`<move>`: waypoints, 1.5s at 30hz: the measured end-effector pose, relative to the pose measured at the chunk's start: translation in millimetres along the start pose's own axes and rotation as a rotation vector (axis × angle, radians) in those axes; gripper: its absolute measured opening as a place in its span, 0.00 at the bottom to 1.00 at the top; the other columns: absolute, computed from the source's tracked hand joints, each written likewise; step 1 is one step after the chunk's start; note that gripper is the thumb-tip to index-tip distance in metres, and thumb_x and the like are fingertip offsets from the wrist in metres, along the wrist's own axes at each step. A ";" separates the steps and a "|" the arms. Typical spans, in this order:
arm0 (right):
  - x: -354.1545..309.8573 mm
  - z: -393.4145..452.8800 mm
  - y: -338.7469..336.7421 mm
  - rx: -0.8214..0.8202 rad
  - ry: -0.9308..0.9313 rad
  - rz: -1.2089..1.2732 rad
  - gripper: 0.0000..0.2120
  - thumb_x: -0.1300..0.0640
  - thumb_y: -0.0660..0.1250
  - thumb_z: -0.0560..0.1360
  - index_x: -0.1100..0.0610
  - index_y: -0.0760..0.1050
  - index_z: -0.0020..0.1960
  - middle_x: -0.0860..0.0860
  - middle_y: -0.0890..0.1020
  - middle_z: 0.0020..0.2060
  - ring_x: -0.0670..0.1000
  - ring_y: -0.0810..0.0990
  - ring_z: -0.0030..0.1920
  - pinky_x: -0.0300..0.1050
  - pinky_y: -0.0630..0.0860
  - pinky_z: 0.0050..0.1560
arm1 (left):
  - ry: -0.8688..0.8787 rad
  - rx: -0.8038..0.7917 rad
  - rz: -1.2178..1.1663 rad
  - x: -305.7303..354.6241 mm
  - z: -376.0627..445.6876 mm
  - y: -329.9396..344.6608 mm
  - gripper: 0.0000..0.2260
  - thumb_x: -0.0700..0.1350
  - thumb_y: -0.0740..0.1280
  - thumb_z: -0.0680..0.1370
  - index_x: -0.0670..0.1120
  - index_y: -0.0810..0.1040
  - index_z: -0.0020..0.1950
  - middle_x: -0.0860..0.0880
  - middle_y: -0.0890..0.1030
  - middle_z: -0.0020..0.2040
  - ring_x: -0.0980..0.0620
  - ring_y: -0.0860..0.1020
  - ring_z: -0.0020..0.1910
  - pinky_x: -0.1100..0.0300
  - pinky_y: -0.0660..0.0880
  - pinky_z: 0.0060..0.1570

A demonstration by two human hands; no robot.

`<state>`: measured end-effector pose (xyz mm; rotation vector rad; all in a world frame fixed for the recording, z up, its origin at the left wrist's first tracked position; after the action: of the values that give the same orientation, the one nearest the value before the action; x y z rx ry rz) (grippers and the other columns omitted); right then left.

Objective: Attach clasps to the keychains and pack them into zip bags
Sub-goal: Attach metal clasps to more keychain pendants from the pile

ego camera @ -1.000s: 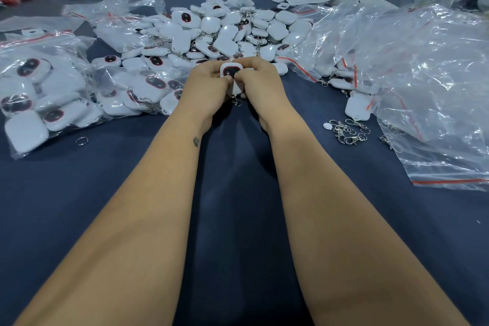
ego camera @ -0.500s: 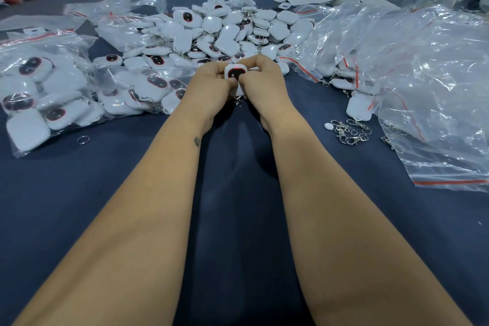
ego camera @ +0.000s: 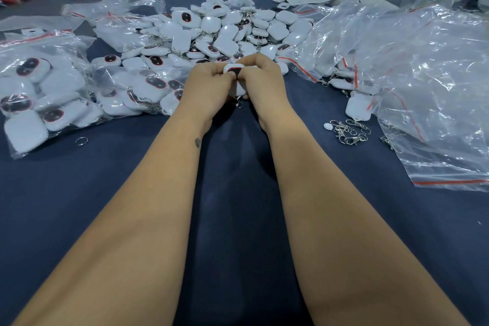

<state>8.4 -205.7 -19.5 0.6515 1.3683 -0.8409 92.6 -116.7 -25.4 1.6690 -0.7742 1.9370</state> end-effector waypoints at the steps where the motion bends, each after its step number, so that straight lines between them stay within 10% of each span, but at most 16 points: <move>1: 0.2 0.2 0.0 0.001 0.001 0.005 0.11 0.67 0.62 0.71 0.52 0.75 0.38 0.50 0.79 0.38 0.51 0.76 0.41 0.41 0.71 0.37 | 0.006 0.011 0.000 0.5 0.0 -1.1 0.13 0.37 0.63 0.78 0.52 0.83 0.43 0.47 0.86 0.43 0.51 0.83 0.43 0.47 0.79 0.57; 10: 2.5 1.2 -0.2 0.011 0.028 0.005 0.09 0.66 0.63 0.73 0.53 0.76 0.41 0.52 0.81 0.44 0.50 0.77 0.44 0.42 0.71 0.40 | 0.051 0.051 0.023 4.6 0.2 0.3 0.10 0.38 0.63 0.79 0.45 0.84 0.52 0.44 0.86 0.44 0.45 0.84 0.45 0.48 0.80 0.53; 14: 0.4 -1.9 -3.6 0.008 0.040 0.196 0.10 0.68 0.62 0.74 0.61 0.79 0.51 0.52 0.82 0.36 0.46 0.79 0.34 0.36 0.73 0.32 | 0.174 0.095 0.118 21.2 -4.8 0.3 0.11 0.42 0.62 0.78 0.46 0.83 0.52 0.53 0.82 0.36 0.58 0.77 0.33 0.61 0.73 0.39; 19: 3.2 -0.8 -14.2 0.089 0.069 0.310 0.04 0.63 0.63 0.78 0.56 0.74 0.51 0.52 0.80 0.43 0.49 0.78 0.39 0.38 0.75 0.35 | 0.263 0.206 0.195 37.8 -10.8 -12.3 0.15 0.44 0.60 0.77 0.50 0.80 0.61 0.51 0.83 0.54 0.52 0.81 0.54 0.51 0.77 0.58; 23: 5.1 -0.4 -17.1 0.127 0.066 0.373 0.05 0.63 0.59 0.81 0.55 0.68 0.55 0.59 0.80 0.50 0.52 0.81 0.35 0.41 0.79 0.37 | 0.354 0.441 0.718 57.6 -20.0 -36.1 0.14 0.45 0.61 0.75 0.50 0.80 0.58 0.50 0.82 0.54 0.46 0.75 0.58 0.52 0.72 0.55; 29: 6.4 -1.0 -11.1 0.085 0.101 0.516 0.06 0.65 0.59 0.81 0.57 0.65 0.57 0.59 0.79 0.46 0.53 0.83 0.36 0.46 0.83 0.44 | 0.036 0.394 1.193 31.5 -12.1 -49.0 0.12 0.47 0.66 0.70 0.48 0.81 0.52 0.44 0.76 0.54 0.40 0.66 0.62 0.49 0.60 0.54; 38: -5.6 -8.2 20.1 -0.094 0.118 0.761 0.13 0.69 0.59 0.80 0.60 0.62 0.63 0.62 0.79 0.46 0.56 0.83 0.41 0.49 0.83 0.49 | 0.213 0.401 0.511 47.7 -19.0 -52.1 0.05 0.44 0.64 0.73 0.51 0.80 0.41 0.57 0.76 0.32 0.54 0.77 0.39 0.61 0.71 0.38; 45: -12.9 -10.3 13.4 -0.006 -0.110 -0.011 0.09 0.55 0.65 0.80 0.50 0.67 0.43 0.46 0.76 0.31 0.47 0.75 0.34 0.45 0.74 0.42 | 0.284 0.339 0.226 52.0 -17.9 -43.7 0.06 0.43 0.68 0.73 0.52 0.81 0.38 0.58 0.80 0.32 0.60 0.78 0.34 0.67 0.75 0.39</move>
<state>13.5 -188.0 -8.9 0.5852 1.2752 -0.8693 101.0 -73.1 29.2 1.4830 -0.5667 2.5122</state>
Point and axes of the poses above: each hand's wrist, its own z-axis towards the middle knuckle, its own y-axis out of the palm, x = y × z, the point moved 10 cm from there along z, towards the middle knuckle
